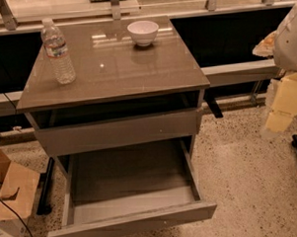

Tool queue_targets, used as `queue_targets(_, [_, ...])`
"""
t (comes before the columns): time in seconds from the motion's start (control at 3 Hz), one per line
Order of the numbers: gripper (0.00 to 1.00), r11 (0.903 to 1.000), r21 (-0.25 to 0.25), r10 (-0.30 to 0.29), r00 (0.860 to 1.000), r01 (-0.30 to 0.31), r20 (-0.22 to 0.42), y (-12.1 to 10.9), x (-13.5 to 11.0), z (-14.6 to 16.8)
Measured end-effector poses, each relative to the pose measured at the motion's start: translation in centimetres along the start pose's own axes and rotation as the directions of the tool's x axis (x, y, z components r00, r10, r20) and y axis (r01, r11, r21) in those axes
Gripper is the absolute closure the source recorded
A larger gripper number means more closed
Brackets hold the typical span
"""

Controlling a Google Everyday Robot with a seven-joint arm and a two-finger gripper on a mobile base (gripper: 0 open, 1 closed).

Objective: Place water bottle into middle drawer

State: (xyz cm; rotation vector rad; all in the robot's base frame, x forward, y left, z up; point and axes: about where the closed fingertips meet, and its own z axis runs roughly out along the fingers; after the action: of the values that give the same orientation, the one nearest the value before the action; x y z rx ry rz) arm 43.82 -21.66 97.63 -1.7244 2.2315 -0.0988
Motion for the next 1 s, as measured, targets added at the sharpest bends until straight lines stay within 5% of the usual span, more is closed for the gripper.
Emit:
queue_targets(0.67, [0.00, 0.9977, 0.016, -0.067, 0.996, 0.066, 0.050, -0.6, -3.3, 0.2])
queue_targets(1.0, [0.00, 0.9906, 0.016, -0.137, 0.984, 0.136, 0.113, -1.2, -7.7, 1.5])
